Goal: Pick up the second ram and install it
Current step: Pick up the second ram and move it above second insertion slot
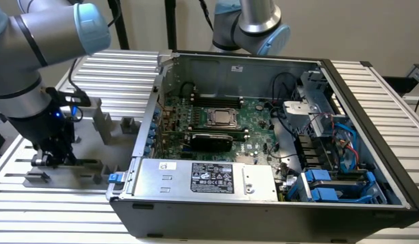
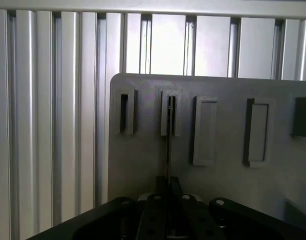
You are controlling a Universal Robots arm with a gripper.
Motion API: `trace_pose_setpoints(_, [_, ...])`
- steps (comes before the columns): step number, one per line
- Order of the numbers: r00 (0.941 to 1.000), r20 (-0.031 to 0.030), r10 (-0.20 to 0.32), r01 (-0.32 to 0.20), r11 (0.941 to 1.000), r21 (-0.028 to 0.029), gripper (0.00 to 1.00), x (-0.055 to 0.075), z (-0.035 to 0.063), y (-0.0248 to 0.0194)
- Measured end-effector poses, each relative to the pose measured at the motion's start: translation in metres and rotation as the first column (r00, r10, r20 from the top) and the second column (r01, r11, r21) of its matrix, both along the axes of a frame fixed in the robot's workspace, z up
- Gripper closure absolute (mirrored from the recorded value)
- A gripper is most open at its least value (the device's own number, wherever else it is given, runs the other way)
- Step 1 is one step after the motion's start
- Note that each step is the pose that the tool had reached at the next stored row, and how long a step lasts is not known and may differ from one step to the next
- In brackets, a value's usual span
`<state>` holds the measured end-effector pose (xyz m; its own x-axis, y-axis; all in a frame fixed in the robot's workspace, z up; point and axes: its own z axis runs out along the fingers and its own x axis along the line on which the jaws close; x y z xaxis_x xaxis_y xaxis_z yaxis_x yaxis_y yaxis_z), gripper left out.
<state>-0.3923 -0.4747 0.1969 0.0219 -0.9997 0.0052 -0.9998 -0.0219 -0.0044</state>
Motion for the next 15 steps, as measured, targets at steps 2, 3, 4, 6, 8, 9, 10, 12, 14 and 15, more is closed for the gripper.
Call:
trace_pose_setpoints(2, [1.0000,0.0002,0.000,0.000,1.0000,0.0001,0.86,0.0000,0.0008,0.0000])
trace_pose_setpoints(3, [1.0000,0.0002,-0.001,0.001,1.0000,0.0001,0.86,0.0000,0.0011,0.0000])
trace_pose_setpoints(4, [1.0000,0.0002,-0.002,0.002,1.0000,0.0000,0.86,0.0000,0.0013,0.0000])
trace_pose_setpoints(6, [1.0000,0.0001,-0.008,0.008,1.0000,-0.0005,0.86,0.0001,0.0016,0.0000])
trace_pose_setpoints(8, [0.9999,-0.0001,-0.015,0.015,0.9999,-0.0011,0.86,0.0002,0.0019,0.0000])
trace_pose_setpoints(9, [0.9998,0.0000,-0.018,0.018,0.9998,-0.0013,0.86,0.0002,0.0019,0.0000])
trace_pose_setpoints(10, [0.9998,0.0000,-0.019,0.019,0.9998,-0.0014,0.86,0.0003,0.0020,0.0000])
trace_pose_setpoints(12, [0.9998,0.0000,-0.020,0.020,0.9998,-0.0016,0.86,0.0004,0.0028,0.0000])
trace_pose_setpoints(14, [0.9998,0.0000,-0.020,0.020,0.9998,-0.0016,0.86,0.0004,0.0039,0.0000])
trace_pose_setpoints(15, [0.9998,0.0002,-0.020,0.020,0.9998,-0.0015,0.86,0.0004,0.0044,0.0000])
